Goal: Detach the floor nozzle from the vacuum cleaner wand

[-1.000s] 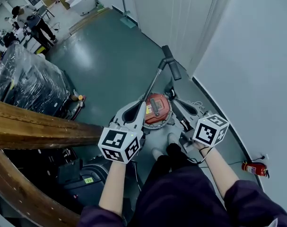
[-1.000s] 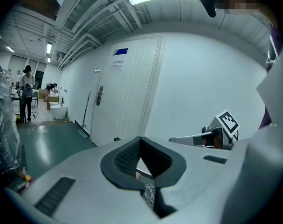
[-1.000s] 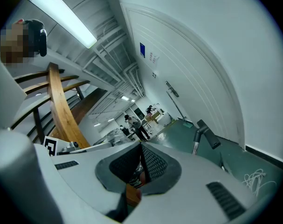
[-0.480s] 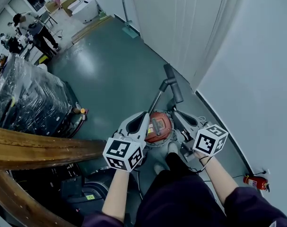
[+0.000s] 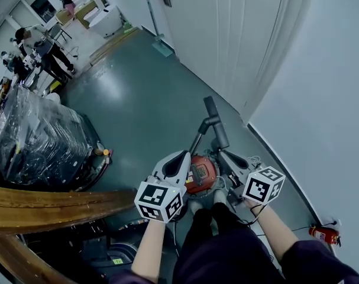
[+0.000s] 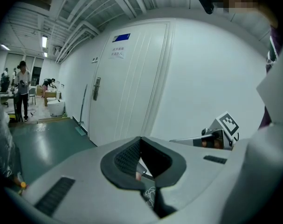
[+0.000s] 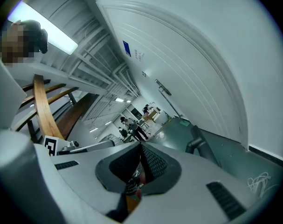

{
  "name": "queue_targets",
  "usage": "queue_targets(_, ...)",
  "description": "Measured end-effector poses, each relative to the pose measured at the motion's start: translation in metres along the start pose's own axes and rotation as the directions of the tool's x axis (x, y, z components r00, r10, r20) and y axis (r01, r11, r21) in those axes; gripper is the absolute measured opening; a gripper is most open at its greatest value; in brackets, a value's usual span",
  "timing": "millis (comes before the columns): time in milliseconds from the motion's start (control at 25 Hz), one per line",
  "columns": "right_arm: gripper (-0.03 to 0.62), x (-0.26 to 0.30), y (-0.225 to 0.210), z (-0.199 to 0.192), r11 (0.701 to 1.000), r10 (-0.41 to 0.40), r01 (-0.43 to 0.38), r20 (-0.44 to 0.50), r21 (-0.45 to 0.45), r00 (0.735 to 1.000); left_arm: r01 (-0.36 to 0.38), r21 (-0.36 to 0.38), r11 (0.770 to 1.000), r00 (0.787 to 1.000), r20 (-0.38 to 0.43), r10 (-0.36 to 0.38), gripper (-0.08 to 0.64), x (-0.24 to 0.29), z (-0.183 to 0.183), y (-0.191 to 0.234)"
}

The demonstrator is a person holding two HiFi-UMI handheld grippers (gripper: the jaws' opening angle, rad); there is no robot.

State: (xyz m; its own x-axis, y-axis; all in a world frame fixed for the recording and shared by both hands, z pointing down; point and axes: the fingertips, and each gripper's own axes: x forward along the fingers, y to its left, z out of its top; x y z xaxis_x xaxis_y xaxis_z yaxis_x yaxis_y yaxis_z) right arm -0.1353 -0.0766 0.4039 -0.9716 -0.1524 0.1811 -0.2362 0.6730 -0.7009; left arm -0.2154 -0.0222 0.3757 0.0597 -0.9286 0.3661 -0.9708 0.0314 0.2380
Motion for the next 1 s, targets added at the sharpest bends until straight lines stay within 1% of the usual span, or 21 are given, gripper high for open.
queue_targets(440, 0.018, 0.025, -0.015, -0.008, 0.997, -0.067, 0.065, 0.046, 0.038, 0.997, 0.080, 0.025, 0.997, 0.995, -0.064, -0.078, 0.005, 0.022, -0.010, 0.023)
queue_targets(560, 0.018, 0.033, -0.026, -0.022, 0.996, -0.086, 0.085, 0.034, 0.031, 0.996, 0.096, 0.026, 0.995, 0.991, -0.093, -0.094, 0.005, 0.032, -0.022, 0.025)
queue_targets(680, 0.018, 0.044, -0.040, -0.039, 0.994, -0.098, 0.097, 0.023, 0.042, 0.995, 0.111, 0.026, 0.994, 0.987, -0.119, -0.107, 0.005, 0.044, -0.037, 0.027)
queue_targets(840, 0.018, 0.063, -0.053, -0.050, 0.993, -0.119, 0.119, 0.015, -0.002, 0.993, 0.120, 0.022, 0.992, 0.983, -0.143, -0.116, 0.005, 0.060, -0.051, 0.042)
queue_targets(1000, 0.018, 0.079, -0.077, -0.068, 0.990, -0.142, 0.142, -0.001, -0.002, 0.990, 0.136, 0.022, 0.990, 0.976, -0.172, -0.130, 0.005, 0.086, -0.067, 0.058)
